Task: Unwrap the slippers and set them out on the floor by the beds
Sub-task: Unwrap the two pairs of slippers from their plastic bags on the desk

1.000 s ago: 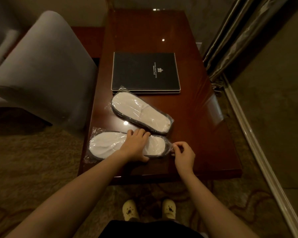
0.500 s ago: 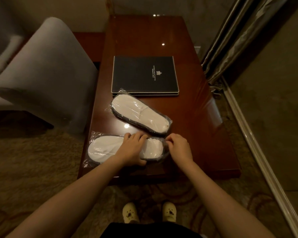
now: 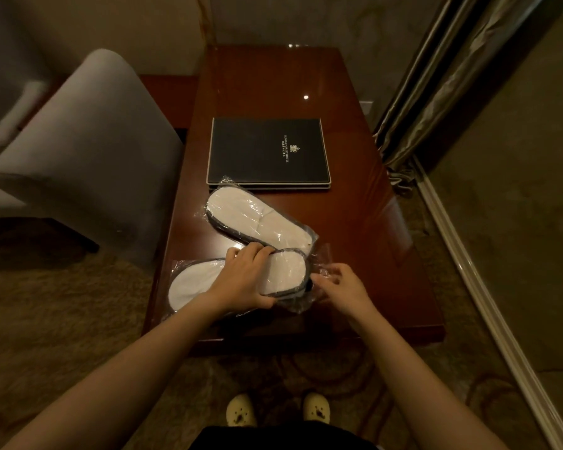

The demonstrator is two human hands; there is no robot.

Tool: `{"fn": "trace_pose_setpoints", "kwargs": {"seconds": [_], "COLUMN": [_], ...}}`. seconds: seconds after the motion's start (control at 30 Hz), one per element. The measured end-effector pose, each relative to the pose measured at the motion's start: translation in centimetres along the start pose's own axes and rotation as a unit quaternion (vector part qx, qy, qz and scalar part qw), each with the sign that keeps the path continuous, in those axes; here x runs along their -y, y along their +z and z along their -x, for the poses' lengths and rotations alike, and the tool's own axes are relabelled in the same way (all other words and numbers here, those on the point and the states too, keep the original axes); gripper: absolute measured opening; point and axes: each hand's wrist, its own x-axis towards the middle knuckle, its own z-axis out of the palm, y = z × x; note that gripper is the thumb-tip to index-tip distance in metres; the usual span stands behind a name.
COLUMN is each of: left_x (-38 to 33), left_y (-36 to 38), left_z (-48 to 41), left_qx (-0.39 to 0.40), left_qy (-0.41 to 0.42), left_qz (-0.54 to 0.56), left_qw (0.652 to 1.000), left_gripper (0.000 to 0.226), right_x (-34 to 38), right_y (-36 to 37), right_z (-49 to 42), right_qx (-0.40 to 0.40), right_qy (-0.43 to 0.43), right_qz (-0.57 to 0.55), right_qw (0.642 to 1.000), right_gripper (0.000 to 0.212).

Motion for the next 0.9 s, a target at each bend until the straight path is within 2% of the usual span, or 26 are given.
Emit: {"fn": "trace_pose_setpoints", "kwargs": {"seconds": [0.07, 0.13, 0.2, 0.23, 0.27, 0.3, 0.37, 0.43, 0.5, 0.53, 0.6, 0.67, 0.73, 0.83, 0.9], "left_x": [0.0, 0.1, -0.2, -0.4, -0.6, -0.8, -1.0, -0.9, -0.9, -1.0, -1.2, -1.6, -1.9, -2.0, -1.8], "left_y": [-0.2, -0.5, -1.0, -1.2, -1.3, -1.4, -1.4, -1.5, -1.7, -1.7, -1.7, -1.7, -1.7, -1.9, -2.0], "left_z": [-0.1, -0.2, -0.4, -0.4, -0.5, -0.4, -0.2, 0.0, 0.0, 0.0, -0.1, -0.2, -0.2, 0.1, 0.4], "left_qx": [-0.005, -0.012, -0.011, -0.007, -0.002, 0.001, 0.000, -0.001, 0.002, 0.001, -0.004, -0.006, -0.009, -0.021, -0.020], "left_qy": [-0.005, -0.011, -0.003, 0.007, 0.016, 0.021, 0.019, 0.011, 0.004, 0.002, 0.003, 0.008, 0.014, 0.016, 0.014], "left_qz": [0.008, 0.037, 0.053, 0.048, 0.041, 0.037, 0.042, 0.050, 0.050, 0.050, 0.051, 0.050, 0.038, 0.020, 0.024], "left_qw": [1.000, 0.999, 0.999, 0.999, 0.999, 0.999, 0.999, 0.999, 0.999, 0.999, 0.999, 0.999, 0.999, 0.999, 0.999], "left_gripper": [0.101, 0.099, 0.099, 0.099, 0.099, 0.099, 0.098, 0.099, 0.100, 0.101, 0.101, 0.101, 0.101, 0.100, 0.101], "right_x": [-0.2, -0.6, -0.8, -0.9, -1.0, -1.1, -1.0, -0.8, 0.0, 0.7, 2.1, 2.7, 3.1, 3.8, 3.9], "right_y": [-0.2, -1.1, -1.9, -2.2, -2.4, -2.5, -2.8, -3.1, -3.3, -3.2, -2.5, -1.3, -0.8, -0.8, -0.8], "right_z": [0.2, 0.1, 0.0, -0.1, -0.1, -0.1, 0.0, 0.6, 1.8, 2.6, 3.7, 3.7, 2.9, 1.8, 1.3], "right_qx": [-0.031, -0.064, -0.043, -0.021, -0.005, 0.005, -0.003, -0.085, -0.218, -0.247, -0.208, -0.126, -0.088, -0.046, 0.003], "right_qy": [-0.020, -0.026, 0.037, 0.088, 0.132, 0.160, 0.153, 0.057, -0.096, -0.172, -0.263, -0.262, -0.214, -0.131, -0.113], "right_qz": [-0.004, -0.063, -0.212, -0.288, -0.335, -0.338, -0.255, -0.097, 0.039, 0.072, 0.143, 0.250, 0.281, 0.192, 0.127], "right_qw": [0.999, 0.996, 0.976, 0.953, 0.933, 0.928, 0.955, 0.990, 0.970, 0.951, 0.931, 0.923, 0.931, 0.971, 0.985], "right_gripper": [0.020, 0.012, 0.015, 0.015, 0.016, 0.017, 0.018, 0.017, 0.014, 0.013, 0.012, 0.017, 0.033, 0.040, 0.032]}}
